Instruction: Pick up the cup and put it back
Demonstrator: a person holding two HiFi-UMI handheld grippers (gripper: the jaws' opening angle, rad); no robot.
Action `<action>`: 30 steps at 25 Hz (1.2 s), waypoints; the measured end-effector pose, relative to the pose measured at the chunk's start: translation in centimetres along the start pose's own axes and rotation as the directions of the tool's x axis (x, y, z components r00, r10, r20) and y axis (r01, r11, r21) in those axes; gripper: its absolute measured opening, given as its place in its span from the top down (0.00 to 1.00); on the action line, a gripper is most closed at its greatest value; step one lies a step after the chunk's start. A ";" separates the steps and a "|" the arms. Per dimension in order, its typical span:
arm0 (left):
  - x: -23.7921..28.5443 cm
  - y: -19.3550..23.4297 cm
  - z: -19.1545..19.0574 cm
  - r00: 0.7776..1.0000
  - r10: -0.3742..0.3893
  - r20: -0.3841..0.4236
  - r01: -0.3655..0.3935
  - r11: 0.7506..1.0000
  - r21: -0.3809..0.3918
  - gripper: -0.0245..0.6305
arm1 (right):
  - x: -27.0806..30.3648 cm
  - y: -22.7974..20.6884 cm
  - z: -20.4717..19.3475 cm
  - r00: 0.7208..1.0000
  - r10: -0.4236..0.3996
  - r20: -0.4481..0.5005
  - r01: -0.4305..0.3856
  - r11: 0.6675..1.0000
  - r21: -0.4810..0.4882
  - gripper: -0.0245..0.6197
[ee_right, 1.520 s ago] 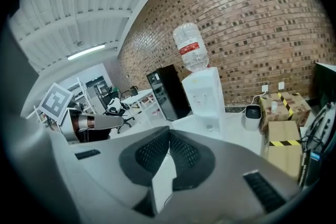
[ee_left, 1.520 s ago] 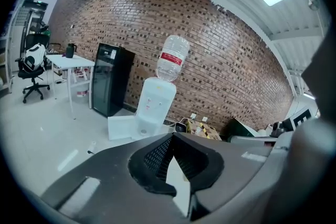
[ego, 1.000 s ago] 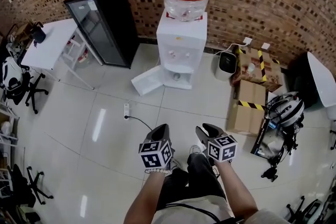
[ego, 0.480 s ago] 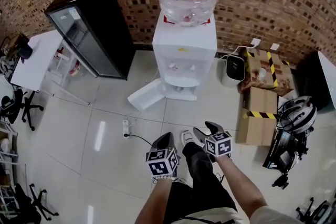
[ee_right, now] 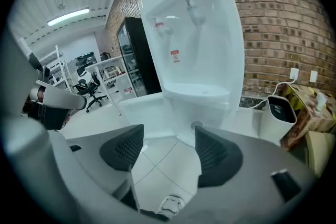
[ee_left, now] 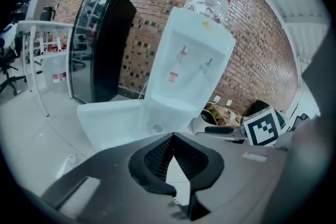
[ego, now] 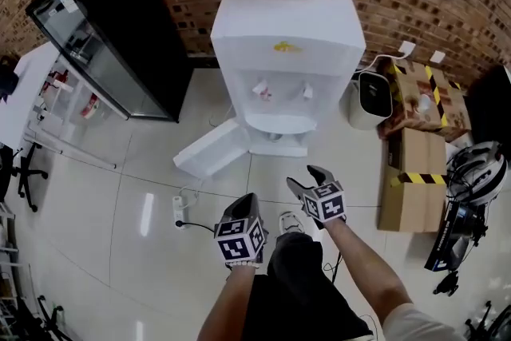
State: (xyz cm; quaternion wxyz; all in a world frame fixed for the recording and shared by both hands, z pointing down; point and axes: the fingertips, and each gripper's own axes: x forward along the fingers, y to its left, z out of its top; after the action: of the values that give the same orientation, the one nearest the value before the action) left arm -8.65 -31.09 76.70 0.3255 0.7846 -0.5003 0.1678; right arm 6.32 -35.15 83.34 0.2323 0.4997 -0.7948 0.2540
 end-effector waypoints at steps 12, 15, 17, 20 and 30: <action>15.1 8.0 -5.9 1.000 -0.015 0.011 0.015 0.997 0.079 0.96 | 18.2 -8.5 -6.7 0.994 -0.082 0.077 0.083 0.997 0.000 0.35; 18.0 8.9 -5.9 1.000 -0.014 0.014 0.013 0.996 0.085 0.96 | 21.3 -9.8 -7.4 0.993 -0.095 0.077 0.093 0.995 0.023 0.32; 19.6 9.8 -6.1 1.000 -0.004 0.012 0.003 0.997 0.074 0.96 | 23.2 -10.2 -7.8 0.992 -0.103 0.073 0.102 0.995 0.015 0.32; 21.2 10.9 -6.1 1.000 0.006 0.022 -0.008 0.998 0.062 0.96 | 26.2 -10.9 -8.1 0.992 -0.106 0.065 0.106 0.994 0.002 0.32; 23.7 12.1 -5.9 1.000 0.012 0.022 -0.013 1.000 0.022 0.96 | 33.4 -13.5 -7.6 0.988 -0.152 0.034 0.152 0.988 0.001 0.30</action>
State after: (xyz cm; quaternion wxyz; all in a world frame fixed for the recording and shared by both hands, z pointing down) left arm -8.61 -46.63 99.13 0.3102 0.7869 -0.5067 0.1669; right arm 6.43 -57.94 112.27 0.2378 0.5630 -0.7584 0.2266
